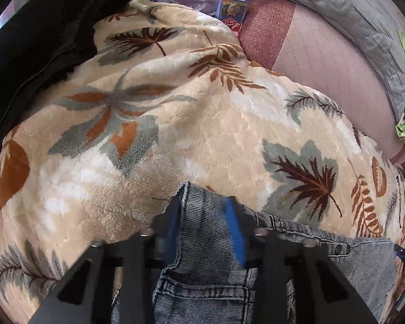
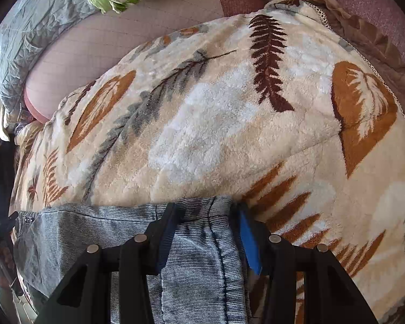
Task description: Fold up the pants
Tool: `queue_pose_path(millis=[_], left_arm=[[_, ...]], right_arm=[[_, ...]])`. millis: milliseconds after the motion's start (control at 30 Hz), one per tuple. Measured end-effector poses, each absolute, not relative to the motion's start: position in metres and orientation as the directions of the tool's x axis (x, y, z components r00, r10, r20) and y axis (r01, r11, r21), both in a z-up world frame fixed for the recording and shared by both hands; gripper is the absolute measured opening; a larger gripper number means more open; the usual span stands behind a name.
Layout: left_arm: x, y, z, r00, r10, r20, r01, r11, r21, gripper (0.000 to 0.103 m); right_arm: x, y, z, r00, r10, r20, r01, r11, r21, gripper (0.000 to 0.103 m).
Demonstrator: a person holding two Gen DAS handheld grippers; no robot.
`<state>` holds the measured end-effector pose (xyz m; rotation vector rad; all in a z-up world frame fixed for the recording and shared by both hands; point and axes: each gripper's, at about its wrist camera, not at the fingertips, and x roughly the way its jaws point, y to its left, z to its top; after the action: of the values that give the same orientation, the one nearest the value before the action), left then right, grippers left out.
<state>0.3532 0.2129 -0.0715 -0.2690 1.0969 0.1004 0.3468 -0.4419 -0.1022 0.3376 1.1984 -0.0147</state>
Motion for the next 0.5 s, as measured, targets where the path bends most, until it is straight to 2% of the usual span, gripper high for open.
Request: queue_pose_path(millis=[67, 133, 200, 333, 500], left_arm=[[0.358, 0.207, -0.075, 0.435, -0.043, -0.899, -0.207, 0.967, -0.147, 0.003], [0.358, 0.2, -0.073, 0.431, -0.017, -0.902, -0.193, 0.975, -0.111, 0.002], [0.355, 0.198, -0.064, 0.452, -0.015, -0.892, -0.19, 0.975, -0.112, 0.002], [0.329, 0.204, -0.02, 0.55, -0.033, -0.835, -0.182, 0.971, -0.158, 0.002], [0.256, 0.217, 0.047, 0.683, -0.095, -0.725, -0.118, 0.964, -0.237, 0.002]], right_arm=[[0.349, -0.438, -0.101, 0.363, 0.146, -0.92, 0.177, 0.959, 0.222, 0.044], [0.351, -0.434, -0.097, 0.367, 0.128, -0.921, 0.17, 0.965, 0.201, 0.027], [0.351, -0.428, -0.091, 0.38, 0.117, -0.918, 0.161, 0.969, 0.19, 0.02], [0.341, -0.419, -0.056, 0.468, 0.092, -0.879, 0.146, 0.973, 0.18, 0.019], [0.289, -0.421, 0.006, 0.601, 0.134, -0.788, 0.102, 0.965, 0.242, 0.019]])
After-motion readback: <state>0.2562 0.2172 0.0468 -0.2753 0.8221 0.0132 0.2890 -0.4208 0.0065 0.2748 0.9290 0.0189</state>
